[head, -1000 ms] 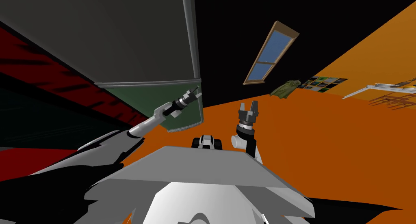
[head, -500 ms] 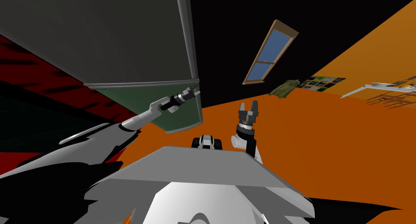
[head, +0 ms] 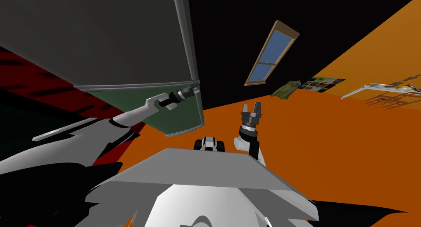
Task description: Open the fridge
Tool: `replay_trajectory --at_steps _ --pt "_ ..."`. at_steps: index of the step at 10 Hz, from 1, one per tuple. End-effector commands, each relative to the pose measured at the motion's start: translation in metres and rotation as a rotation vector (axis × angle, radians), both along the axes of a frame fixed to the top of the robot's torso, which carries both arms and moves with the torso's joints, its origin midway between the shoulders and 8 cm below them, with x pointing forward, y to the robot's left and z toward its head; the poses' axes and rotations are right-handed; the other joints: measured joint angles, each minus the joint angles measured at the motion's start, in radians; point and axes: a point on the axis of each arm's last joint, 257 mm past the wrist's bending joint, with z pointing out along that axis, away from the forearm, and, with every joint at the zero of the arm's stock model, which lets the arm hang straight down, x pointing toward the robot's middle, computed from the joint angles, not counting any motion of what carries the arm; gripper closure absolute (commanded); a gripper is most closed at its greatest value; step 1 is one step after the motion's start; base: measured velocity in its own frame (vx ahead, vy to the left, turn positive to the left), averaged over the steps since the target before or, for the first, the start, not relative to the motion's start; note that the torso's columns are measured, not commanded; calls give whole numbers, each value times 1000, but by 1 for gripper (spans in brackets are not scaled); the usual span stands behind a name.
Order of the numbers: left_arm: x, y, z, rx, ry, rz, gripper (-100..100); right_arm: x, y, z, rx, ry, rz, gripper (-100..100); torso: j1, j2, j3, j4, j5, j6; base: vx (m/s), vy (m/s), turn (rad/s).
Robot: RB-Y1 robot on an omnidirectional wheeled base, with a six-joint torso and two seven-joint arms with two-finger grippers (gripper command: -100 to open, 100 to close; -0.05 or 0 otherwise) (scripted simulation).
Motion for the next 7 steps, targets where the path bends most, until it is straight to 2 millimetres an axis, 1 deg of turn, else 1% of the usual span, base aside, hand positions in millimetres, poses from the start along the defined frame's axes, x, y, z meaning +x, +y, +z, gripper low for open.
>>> replay_trajectory --at_steps 1,2,3,4,5,7 --pt "19 26 10 57 -2 66 -100 0 0 0 0 0 0 0 0 0 0 0 0 0 31 -42 -30" --pt "31 42 12 83 6 107 -100 0 0 0 0 0 0 0 0 0 0 0 0 0 60 -62 -58" --pt "31 45 18 96 -7 115 -100 0 0 0 0 0 0 0 -1 -1 -1 0 0 0 55 -45 -15" --pt "42 63 25 122 -8 159 -100 0 0 0 0 0 0 0 0 -1 0 0 0 0 40 -35 -21" --pt "42 64 28 126 -14 162 -100 0 0 0 0 0 0 0 1 0 0 0 0 0 26 -21 -18" --pt "58 99 49 170 -27 250 -100 0 0 0 0 0 0 0 1 1 1 0 0 0 38 -33 -37"
